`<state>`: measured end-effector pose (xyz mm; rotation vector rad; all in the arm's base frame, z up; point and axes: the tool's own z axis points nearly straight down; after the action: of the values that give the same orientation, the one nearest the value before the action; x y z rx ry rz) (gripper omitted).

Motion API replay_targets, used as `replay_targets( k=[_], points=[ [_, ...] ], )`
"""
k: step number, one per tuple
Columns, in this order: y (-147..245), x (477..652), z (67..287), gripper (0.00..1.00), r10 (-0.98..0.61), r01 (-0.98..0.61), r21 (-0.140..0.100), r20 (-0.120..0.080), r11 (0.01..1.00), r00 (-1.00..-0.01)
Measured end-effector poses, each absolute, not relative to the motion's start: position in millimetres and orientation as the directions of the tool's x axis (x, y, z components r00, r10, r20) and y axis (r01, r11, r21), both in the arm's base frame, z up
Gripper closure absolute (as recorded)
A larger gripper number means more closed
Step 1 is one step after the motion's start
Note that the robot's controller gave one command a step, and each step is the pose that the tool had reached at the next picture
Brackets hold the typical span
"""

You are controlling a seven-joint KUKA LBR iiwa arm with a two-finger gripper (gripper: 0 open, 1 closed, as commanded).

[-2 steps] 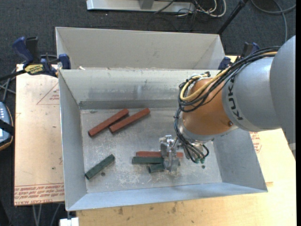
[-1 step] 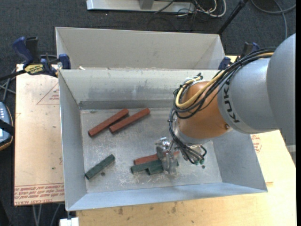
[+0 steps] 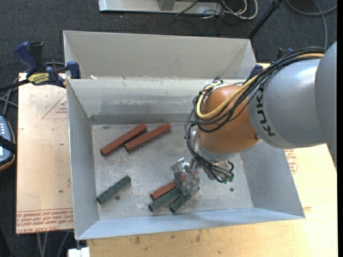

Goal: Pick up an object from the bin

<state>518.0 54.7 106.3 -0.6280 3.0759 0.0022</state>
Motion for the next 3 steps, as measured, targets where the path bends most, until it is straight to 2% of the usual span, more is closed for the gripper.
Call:
replay_targets(
  k=[1,2,3],
  points=[
    [21.6,502.7,169.5,0.0,-0.294,-0.294,0.001,-0.002,0.956,-0.956],
    [21.7,502.6,169.4,0.0,-0.295,-0.295,0.001,-0.002,0.956,-0.956],
    [44.4,510.5,117.4,0.0,-0.281,-0.281,-0.001,-0.008,0.96,-0.96]
  ],
)
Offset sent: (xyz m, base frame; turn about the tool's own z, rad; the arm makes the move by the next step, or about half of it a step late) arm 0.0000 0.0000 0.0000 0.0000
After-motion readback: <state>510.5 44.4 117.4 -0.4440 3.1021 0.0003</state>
